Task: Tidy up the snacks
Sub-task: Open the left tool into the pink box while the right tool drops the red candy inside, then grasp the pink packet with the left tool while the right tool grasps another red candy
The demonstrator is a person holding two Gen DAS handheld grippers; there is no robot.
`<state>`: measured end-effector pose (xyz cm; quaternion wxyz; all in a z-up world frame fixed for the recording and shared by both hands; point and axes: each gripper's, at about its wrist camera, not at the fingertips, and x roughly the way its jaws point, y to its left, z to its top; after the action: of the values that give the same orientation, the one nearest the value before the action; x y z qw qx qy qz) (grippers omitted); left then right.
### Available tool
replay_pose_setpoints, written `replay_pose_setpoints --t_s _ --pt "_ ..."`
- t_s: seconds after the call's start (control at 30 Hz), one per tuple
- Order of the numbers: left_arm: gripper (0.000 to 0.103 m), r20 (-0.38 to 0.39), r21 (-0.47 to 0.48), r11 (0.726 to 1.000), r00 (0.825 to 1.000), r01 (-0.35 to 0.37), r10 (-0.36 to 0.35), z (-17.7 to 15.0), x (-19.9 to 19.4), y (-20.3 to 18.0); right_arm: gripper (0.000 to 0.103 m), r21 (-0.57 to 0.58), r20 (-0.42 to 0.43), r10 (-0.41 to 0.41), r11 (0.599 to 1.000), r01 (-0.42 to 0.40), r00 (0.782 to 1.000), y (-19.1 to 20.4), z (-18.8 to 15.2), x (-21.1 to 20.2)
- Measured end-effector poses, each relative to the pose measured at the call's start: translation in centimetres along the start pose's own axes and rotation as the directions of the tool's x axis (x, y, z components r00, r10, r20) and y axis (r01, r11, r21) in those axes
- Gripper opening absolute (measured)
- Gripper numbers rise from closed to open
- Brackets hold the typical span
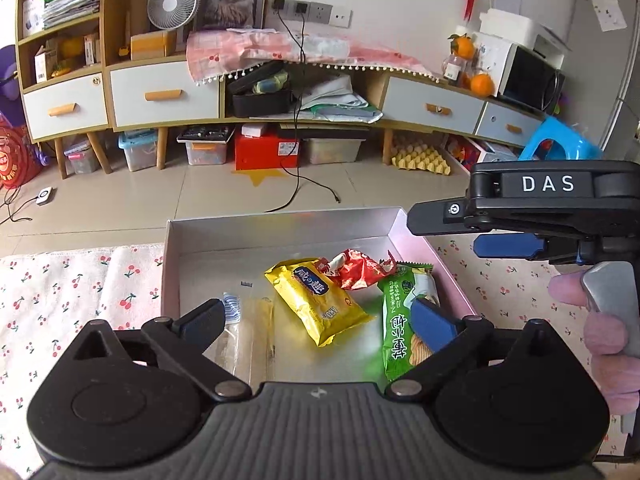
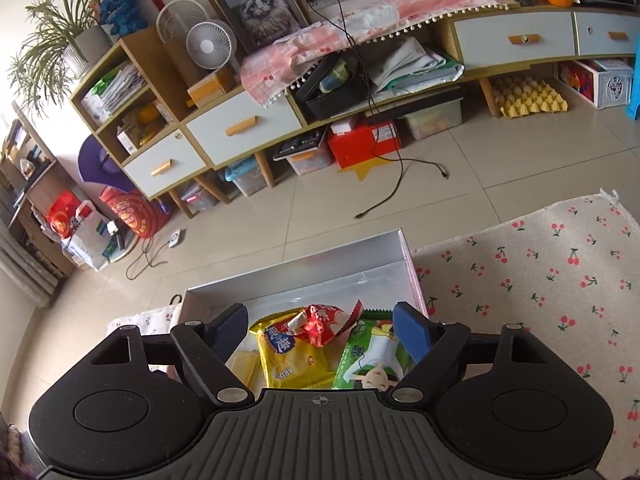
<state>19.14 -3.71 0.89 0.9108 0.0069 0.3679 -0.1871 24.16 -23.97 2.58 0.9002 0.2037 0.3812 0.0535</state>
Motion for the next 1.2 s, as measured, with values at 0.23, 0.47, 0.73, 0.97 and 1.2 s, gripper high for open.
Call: replay_pose_setpoints --t_s 0.23,0.47,0.73,0.97,1.2 --pt "0.102 0.016 0.027 0.998 0.998 -0.062 0.061 -1.4 -3.2 -1.2 0.083 -0.044 -0.005 -0.026 0.999 0.026 1.000 0.0 -2.3 -3.9" --pt "0.102 -0.032 0.038 0.996 0.996 -0.083 0.085 -2.9 -5.5 -1.2 0.084 -0.144 -0.006 -0.072 0.987 0.071 0.997 0.4 -5.2 -7.3" --pt "0.102 -0.083 0.057 0.988 0.986 -0.143 0.147 -5.6 -7.5 -0.5 0.097 -0.193 -0.003 -0.084 0.978 0.082 0.996 0.0 -8.8 -9.8" --pt "0.102 -0.152 -0.020 0.985 0.974 -0.171 0.166 -9.0 -8.9 0.8 0.097 -0.274 -0.020 -0.116 0.956 0.106 0.993 0.1 -12.1 -10.4" --pt "0.102 -0.114 0.072 0.988 0.983 -0.140 0.147 -11.7 -10.6 1.0 0.097 -0.398 -0.051 -0.121 0.913 0.091 0.991 -0.1 -15.7 -10.5"
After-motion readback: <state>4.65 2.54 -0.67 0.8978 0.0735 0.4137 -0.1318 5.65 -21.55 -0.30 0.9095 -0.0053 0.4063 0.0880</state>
